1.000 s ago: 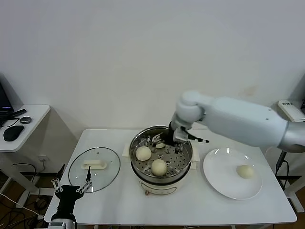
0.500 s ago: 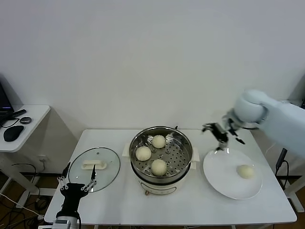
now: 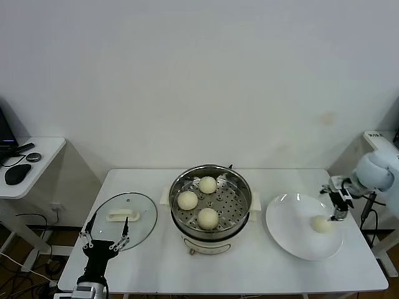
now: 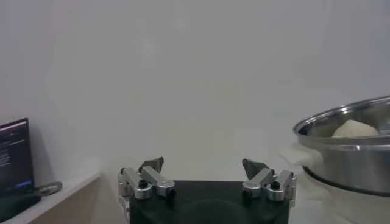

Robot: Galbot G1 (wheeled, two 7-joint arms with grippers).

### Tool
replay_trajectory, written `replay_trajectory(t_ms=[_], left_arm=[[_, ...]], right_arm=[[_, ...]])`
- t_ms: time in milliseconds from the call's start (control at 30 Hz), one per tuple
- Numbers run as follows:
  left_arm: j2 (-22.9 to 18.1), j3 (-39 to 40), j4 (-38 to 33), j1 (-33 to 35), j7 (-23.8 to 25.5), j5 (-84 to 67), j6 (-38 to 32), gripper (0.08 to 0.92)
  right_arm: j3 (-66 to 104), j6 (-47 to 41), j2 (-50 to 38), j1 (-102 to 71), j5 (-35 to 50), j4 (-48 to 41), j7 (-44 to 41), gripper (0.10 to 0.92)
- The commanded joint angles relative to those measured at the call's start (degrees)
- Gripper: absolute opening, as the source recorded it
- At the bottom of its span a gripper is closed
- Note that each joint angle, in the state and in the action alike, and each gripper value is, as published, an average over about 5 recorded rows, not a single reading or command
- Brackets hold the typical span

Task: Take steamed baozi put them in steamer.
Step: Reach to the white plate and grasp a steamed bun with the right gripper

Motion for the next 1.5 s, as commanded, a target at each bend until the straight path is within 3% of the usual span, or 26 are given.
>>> replay_trajectory(t_ms=[33,1033,1300,1500], left_arm=[[0.0,-0.3,0.0,0.1,0.0,0.1,0.1,0.823],[-0.4,-1.4,-0.8,1.0,-0.1,0.1,0.1,0.823],[-0.4,-1.5,-1.0,1.0,-0.1,0.1,0.0,0.823],[-0.2,-1.5,-1.0,0.9,-0.1,0.0,0.0,0.823]], right_arm=[[10.1,1.6,3.4,-11.8,-6.3,-9.5,-0.5,0.823],[8.6,1.1,12.2,-9.7,-10.0,-16.1,3.7,0.814],[7.5,0.2,11.0,-8.6,-8.4,-14.2,2.9,0.639],[1.9,-2.4,6.8,-1.8,-1.2,-8.2,2.3,0.517]])
